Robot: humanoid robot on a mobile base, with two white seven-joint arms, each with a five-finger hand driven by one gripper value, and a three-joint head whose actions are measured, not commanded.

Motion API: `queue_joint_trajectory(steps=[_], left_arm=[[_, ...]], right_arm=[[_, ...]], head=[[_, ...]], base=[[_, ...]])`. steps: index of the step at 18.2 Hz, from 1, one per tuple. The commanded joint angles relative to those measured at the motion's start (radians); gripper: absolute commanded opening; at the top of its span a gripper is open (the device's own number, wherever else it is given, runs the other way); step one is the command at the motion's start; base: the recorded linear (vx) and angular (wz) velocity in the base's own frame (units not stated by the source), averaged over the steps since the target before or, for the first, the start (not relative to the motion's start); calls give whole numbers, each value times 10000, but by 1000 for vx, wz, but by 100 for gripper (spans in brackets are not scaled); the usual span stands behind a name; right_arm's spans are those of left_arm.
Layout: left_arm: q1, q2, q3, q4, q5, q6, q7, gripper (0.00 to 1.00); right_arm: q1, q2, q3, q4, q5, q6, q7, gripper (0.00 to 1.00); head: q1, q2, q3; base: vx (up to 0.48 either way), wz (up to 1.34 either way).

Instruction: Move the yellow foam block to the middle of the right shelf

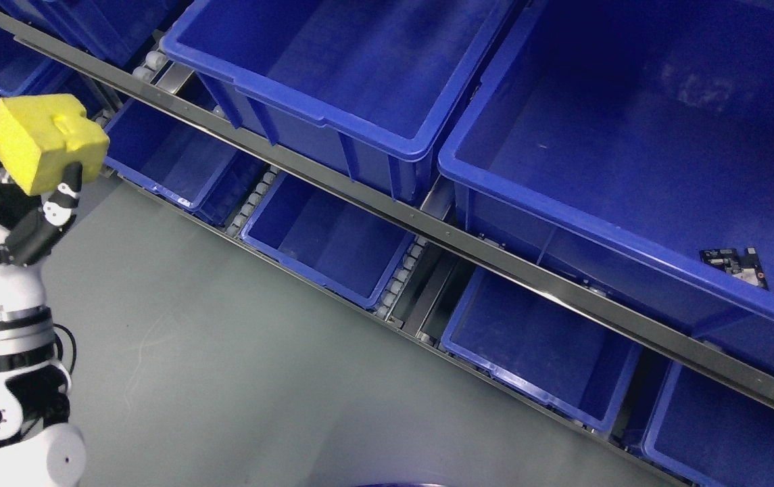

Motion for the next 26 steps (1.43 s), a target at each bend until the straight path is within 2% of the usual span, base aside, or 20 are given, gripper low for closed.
queue_joint_trajectory(steps=[1,3,5,9,12,14,17,18,20,21,22,26], left_arm=[[-2979,2571,-361,2,11,1015,-2,31],[-4377,2711,-1296,63,-19,2502,-185,31],[-5650,2711,-2429,353,-674,3685,-1116,31],[-6836,2238,-4532,1687,-4215,3904,-3936,33],[-6914,2235,-5241,1766,-5675,3935,-5351,34],[-6883,2114,-5258,1873,-6611,3920,-6196,36],[-6868,1837,-5227,2088,-6907,3920,-6399,41],[-6883,1791,-5181,2104,-6907,3920,-6369,48],[-6883,1471,-5135,2089,-6953,3889,-6338,79],[-6883,1135,-5089,2073,-6938,3889,-6322,90],[-6883,752,-4952,2027,-6938,3904,-6322,98],[-6883,-491,-3482,1966,-6922,3920,-6246,100]], right_arm=[[245,-175,-123,-174,31,-3,5,100],[230,-175,-123,-174,31,-3,5,100],[230,-175,-123,-174,31,-3,5,100],[230,-175,-123,-174,31,-3,5,100],[245,-175,-123,-174,31,-3,5,100],[230,-175,-123,-174,31,-3,5,100],[245,-175,-123,-174,31,-3,5,100],[230,-175,-123,-174,31,-3,5,100],[230,-175,-123,-174,31,-3,5,100],[230,-175,-123,-174,31,-3,5,100],[245,-175,-123,-174,31,-3,5,100],[245,-175,-123,-174,31,-3,5,100]], head=[[0,0,0],[0,0,0],[0,0,0],[0,0,0],[0,0,0],[0,1,0],[0,2,0],[0,2,0],[0,3,0],[0,2,0],[0,3,0],[0,2,0]], base=[[115,-143],[94,-142],[62,-117],[52,-101],[51,-144],[58,-200],[52,-181],[51,-150],[38,-71],[39,-50],[27,-26],[14,-27]])
